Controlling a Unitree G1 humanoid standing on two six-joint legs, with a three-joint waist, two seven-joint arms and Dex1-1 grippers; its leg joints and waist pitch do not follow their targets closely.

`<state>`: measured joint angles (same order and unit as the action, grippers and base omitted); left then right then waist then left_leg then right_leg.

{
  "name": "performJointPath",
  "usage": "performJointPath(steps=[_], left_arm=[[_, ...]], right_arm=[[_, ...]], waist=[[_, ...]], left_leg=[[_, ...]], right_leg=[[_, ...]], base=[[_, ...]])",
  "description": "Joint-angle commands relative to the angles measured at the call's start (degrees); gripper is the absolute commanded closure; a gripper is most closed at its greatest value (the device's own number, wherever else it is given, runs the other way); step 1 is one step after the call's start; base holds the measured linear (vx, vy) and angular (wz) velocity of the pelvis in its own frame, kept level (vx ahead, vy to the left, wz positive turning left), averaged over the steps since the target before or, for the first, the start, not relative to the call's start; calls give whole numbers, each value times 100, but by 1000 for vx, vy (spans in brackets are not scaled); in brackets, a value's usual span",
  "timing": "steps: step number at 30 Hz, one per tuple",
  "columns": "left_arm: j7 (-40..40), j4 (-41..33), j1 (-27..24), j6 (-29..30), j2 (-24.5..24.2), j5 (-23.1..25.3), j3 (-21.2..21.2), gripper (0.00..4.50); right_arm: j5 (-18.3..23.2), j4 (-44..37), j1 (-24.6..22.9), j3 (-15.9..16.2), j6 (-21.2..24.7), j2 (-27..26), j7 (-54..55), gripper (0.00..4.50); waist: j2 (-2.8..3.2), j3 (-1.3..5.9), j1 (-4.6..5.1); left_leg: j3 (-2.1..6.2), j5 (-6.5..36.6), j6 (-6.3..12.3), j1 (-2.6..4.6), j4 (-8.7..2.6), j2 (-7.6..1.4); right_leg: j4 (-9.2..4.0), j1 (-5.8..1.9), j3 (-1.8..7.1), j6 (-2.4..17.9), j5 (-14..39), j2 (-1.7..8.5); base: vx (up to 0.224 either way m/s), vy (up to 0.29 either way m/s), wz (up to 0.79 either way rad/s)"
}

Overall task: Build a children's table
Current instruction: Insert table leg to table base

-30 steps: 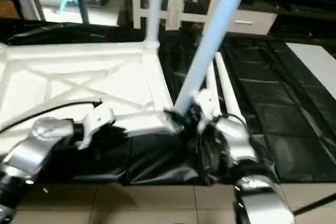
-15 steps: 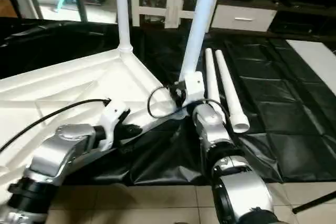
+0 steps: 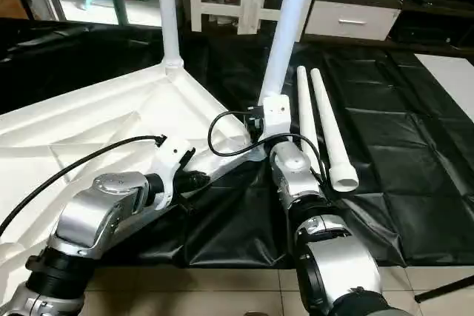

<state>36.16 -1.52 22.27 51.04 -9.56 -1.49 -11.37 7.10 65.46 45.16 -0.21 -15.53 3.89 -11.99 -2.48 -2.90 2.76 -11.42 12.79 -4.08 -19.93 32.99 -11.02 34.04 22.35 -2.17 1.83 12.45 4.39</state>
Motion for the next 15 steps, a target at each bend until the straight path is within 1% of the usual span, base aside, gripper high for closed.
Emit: performJointPath(steps=[1, 4, 7, 9, 10, 11, 12, 13, 15], left_arm=[[-8, -202, 221, -225, 90, -94, -156, 450], [38, -226, 195, -268, 36, -97, -180, 450], [43, -230, 181, -297, -8, -94, -189, 450], [48, -210, 176, -358, -71, -87, -210, 450], [47, -210, 175, -361, -76, -91, -211, 450], [50, -206, 176, -378, -92, -100, -213, 450], [62, -205, 177, -403, -108, -104, -222, 450], [83, -206, 179, -422, -129, -105, -238, 450], [164, -216, 179, -482, -199, -97, -297, 450]], right_arm=[[-316, 534, -413, 343, 130, -333, -347, 254], [-287, 514, -434, 310, 115, -304, -604, 254], [-228, 495, -471, 260, 47, -294, -1061, 254], [-264, 469, -487, 273, -96, -276, -1267, 254], [-272, 468, -485, 272, -108, -274, -1257, 254], [-275, 457, -474, 260, -155, -276, -1262, 254], [-262, 447, -464, 233, -186, -285, -1311, 254], [-267, 441, -452, 229, -209, -288, -1360, 254], [-257, 420, -428, 218, -259, -304, -1564, 254]], waist=[[63, 174, 2], [69, 170, 3], [62, 180, 2], [57, 208, -12], [57, 213, -13], [67, 213, -13], [59, 209, -9], [59, 208, -14], [62, 207, -15]], left_leg=[[84, 975, 363, -24, -418, -235], [78, 851, 428, -18, -411, -244], [66, 717, 508, -19, -391, -243], [56, 398, 652, -19, -353, -238], [52, 315, 689, -23, -345, -230], [51, 169, 781, -17, -339, -233], [45, 160, 842, -17, -332, -232], [43, 223, 870, -12, -331, -238], [46, 250, 866, -6, -333, -246]], right_leg=[[-363, -131, 217, 1154, 494, 290], [-347, -135, 215, 1225, 353, 295], [-329, -150, 218, 1302, 201, 299], [-279, -174, 225, 1415, -225, 305], [-261, -181, 227, 1458, -366, 300], [-240, -181, 222, 1527, -590, 295], [-241, -182, 219, 1570, -608, 296], [-248, -180, 219, 1595, -513, 304], [-249, -180, 216, 1608, -402, 302]], base=[[0, 0, 0], [0, 0, 0], [0, 0, 0], [0, 0, 0], [0, 0, 0], [0, 0, 0], [0, 0, 0], [0, 0, 0], [0, 0, 0]])
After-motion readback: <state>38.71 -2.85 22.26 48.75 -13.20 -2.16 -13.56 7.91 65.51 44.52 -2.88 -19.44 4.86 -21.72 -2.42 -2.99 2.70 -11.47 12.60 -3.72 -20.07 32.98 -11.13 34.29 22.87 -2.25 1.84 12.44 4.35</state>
